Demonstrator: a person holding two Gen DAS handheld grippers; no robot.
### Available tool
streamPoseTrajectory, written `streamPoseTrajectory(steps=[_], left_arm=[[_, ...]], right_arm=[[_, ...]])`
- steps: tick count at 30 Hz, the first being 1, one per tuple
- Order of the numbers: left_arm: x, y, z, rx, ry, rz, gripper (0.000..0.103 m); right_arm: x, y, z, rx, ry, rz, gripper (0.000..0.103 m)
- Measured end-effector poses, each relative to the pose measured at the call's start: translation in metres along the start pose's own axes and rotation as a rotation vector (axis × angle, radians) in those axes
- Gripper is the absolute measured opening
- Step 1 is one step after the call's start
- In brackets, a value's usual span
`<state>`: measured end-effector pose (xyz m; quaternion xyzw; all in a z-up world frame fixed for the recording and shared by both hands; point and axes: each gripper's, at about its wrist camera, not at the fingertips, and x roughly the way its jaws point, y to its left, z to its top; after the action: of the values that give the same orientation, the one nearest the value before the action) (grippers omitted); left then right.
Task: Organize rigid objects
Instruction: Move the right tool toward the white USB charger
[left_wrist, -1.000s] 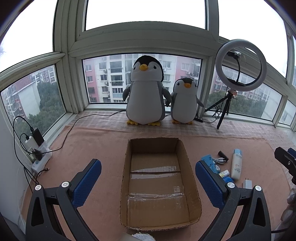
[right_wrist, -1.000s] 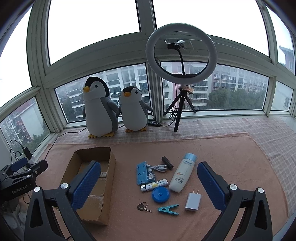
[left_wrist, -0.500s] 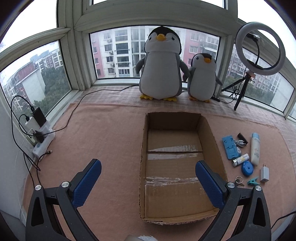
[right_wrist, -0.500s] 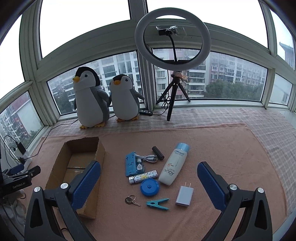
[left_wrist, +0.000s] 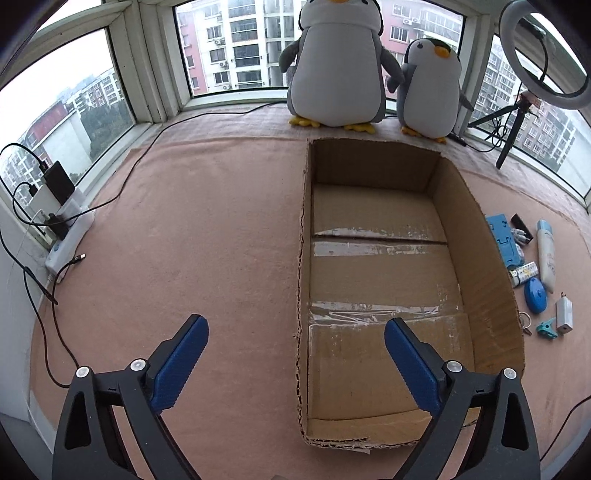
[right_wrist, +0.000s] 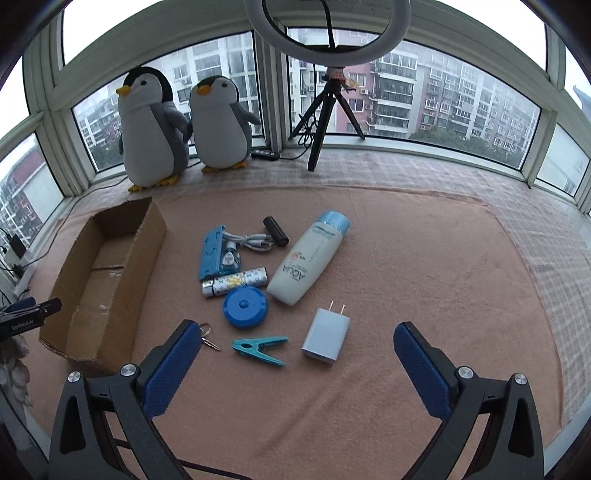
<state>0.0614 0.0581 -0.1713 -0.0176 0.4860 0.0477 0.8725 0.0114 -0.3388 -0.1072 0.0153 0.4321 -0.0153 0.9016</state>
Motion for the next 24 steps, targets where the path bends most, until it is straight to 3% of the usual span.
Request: streamPoseTrajectory(steps=[16, 24], left_arm=[[0.049, 0.001, -0.011, -0.007, 0.095, 0.01, 0.069], [0.05, -0.002, -0.011, 0.001, 0.091, 0.005, 0.059]], right_arm=[[0.055, -0.029, -0.01, 0.09, 0.119, -0.068, 0.102], [0.079, -0.031, -0.008, 0.113, 0.174, -0.094, 0.087]])
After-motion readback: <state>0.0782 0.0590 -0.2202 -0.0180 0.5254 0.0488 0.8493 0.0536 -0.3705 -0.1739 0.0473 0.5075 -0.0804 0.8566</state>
